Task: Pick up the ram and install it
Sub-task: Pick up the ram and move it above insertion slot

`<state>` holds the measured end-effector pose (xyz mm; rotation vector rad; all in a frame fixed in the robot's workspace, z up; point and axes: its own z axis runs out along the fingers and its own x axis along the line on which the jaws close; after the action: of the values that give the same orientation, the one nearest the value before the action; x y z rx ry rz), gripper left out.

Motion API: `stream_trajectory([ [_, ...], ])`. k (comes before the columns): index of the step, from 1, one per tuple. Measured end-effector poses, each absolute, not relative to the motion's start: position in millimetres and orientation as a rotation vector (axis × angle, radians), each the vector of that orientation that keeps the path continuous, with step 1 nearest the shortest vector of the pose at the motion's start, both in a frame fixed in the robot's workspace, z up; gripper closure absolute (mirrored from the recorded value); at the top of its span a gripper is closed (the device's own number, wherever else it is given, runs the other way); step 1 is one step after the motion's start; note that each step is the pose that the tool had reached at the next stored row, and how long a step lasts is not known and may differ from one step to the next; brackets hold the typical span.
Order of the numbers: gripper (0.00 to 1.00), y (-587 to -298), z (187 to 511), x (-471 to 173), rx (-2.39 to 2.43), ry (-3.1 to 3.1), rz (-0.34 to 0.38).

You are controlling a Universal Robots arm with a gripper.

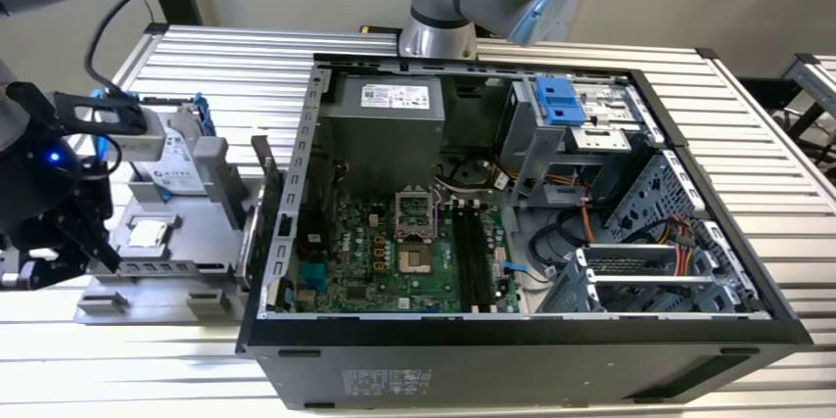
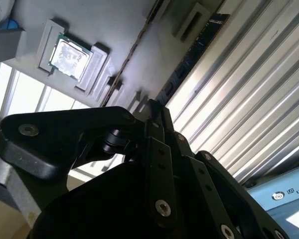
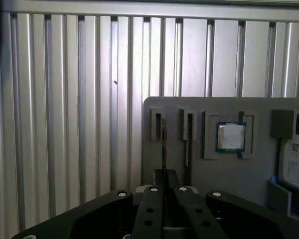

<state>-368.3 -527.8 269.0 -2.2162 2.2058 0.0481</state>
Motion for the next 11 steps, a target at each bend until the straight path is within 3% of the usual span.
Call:
stream_trajectory([
  [11,1.00,-528,281,-368,-2.216,2.206,0.048],
])
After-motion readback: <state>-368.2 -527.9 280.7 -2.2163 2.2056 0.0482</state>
